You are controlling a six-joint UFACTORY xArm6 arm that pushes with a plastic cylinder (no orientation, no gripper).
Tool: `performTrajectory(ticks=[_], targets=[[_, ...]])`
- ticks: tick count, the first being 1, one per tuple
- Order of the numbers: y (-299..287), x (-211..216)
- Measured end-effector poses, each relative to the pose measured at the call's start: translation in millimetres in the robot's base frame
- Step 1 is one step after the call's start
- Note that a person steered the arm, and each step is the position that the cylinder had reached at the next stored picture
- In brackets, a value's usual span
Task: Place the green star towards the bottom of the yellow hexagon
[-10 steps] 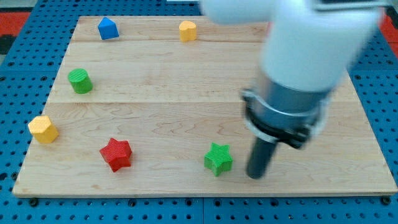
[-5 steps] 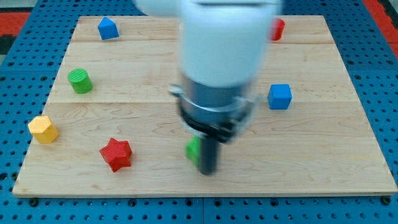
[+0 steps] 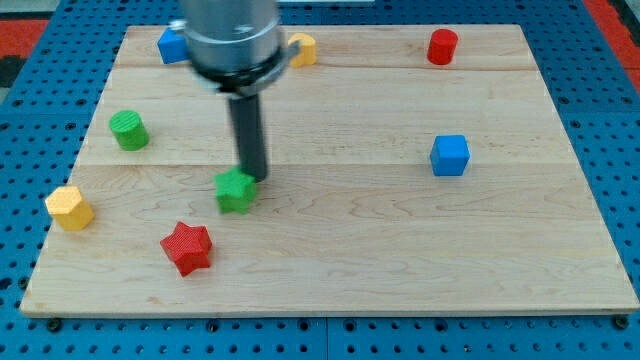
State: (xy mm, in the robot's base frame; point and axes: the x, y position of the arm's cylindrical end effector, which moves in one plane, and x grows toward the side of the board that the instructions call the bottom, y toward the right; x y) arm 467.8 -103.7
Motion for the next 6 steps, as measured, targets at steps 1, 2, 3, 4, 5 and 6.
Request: performTrajectory(ticks=[1, 2, 3, 4, 5, 6], targets=[[-41, 10], [-6, 10], [28, 19], [7, 41], [-46, 47], [-51, 35]])
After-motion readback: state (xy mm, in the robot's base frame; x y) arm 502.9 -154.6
